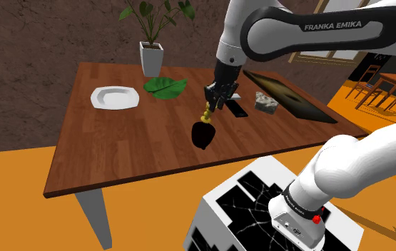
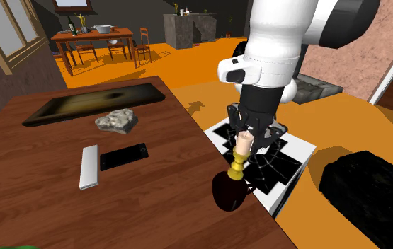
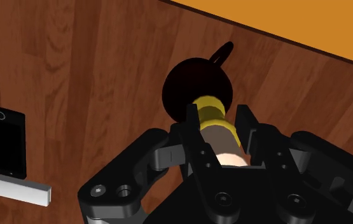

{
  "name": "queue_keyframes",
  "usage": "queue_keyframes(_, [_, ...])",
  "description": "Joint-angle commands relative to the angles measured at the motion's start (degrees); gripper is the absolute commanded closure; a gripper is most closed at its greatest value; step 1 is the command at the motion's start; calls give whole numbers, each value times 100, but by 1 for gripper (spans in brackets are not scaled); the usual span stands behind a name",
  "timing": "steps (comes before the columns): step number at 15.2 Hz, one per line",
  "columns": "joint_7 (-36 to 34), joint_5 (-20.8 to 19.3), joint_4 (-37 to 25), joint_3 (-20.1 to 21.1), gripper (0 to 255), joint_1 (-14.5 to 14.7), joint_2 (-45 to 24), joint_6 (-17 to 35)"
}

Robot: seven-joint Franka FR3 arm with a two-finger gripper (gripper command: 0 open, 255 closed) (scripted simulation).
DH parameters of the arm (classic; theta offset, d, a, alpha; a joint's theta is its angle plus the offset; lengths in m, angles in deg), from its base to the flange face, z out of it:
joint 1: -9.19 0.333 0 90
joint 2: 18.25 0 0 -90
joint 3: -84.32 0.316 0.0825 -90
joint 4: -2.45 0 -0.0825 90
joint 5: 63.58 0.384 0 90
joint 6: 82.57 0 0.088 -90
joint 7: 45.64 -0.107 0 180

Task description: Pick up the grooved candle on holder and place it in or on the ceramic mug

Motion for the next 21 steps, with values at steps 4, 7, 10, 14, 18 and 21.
queue_keyframes(4, [-13, 13, 313, 41, 255, 8, -81, 397])
queue_keyframes(7, [-20, 19, 497, 65, 255, 11, -143, 642])
queue_keyframes(10, [-23, 21, 564, 74, 255, 12, -170, 736])
queue_keyframes(14, [-23, 21, 564, 74, 255, 12, -170, 736])
queue_keyframes(18, [-23, 21, 564, 74, 0, 12, -170, 736])
queue_keyframes(21, [-23, 21, 564, 74, 0, 12, -170, 736])
